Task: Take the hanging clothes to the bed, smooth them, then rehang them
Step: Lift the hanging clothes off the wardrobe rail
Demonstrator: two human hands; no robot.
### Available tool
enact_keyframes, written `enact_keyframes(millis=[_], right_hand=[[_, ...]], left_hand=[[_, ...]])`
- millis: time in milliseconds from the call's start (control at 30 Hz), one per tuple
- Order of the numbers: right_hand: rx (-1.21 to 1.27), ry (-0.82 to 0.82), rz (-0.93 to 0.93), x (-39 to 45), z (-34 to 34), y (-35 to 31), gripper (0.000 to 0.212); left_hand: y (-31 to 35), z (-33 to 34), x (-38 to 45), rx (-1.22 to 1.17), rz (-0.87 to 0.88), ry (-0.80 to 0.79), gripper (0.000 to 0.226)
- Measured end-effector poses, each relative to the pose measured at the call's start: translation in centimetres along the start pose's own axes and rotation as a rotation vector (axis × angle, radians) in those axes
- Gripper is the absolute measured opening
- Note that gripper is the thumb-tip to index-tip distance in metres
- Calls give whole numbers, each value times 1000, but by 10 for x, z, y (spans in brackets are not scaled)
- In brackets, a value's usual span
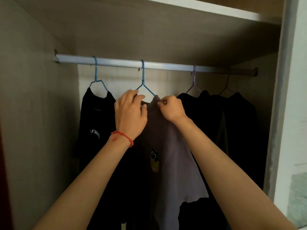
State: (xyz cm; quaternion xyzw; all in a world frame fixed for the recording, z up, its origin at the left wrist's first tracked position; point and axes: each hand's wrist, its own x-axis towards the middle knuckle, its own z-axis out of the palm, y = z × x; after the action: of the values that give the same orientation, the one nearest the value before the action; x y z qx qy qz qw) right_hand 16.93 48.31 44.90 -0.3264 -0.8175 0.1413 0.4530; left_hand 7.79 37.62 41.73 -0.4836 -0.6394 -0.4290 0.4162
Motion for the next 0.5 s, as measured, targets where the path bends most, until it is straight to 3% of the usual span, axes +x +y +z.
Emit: enact_keyframes(millis=[167, 300, 400, 500], right_hand=[[-68, -61, 91, 7, 2, -7, 37], [35, -162, 120, 12, 7, -10, 38], [152, -190, 145, 15, 11, -11, 29], [266, -150, 192, 15, 14, -13, 33]], left_hand=[[-32, -20, 31, 106, -323, -28, 47], [-53, -20, 48, 57, -524, -129, 35], [-64, -19, 56, -8, -600, -212, 24], [-69, -19, 60, -51, -615, -224, 14]])
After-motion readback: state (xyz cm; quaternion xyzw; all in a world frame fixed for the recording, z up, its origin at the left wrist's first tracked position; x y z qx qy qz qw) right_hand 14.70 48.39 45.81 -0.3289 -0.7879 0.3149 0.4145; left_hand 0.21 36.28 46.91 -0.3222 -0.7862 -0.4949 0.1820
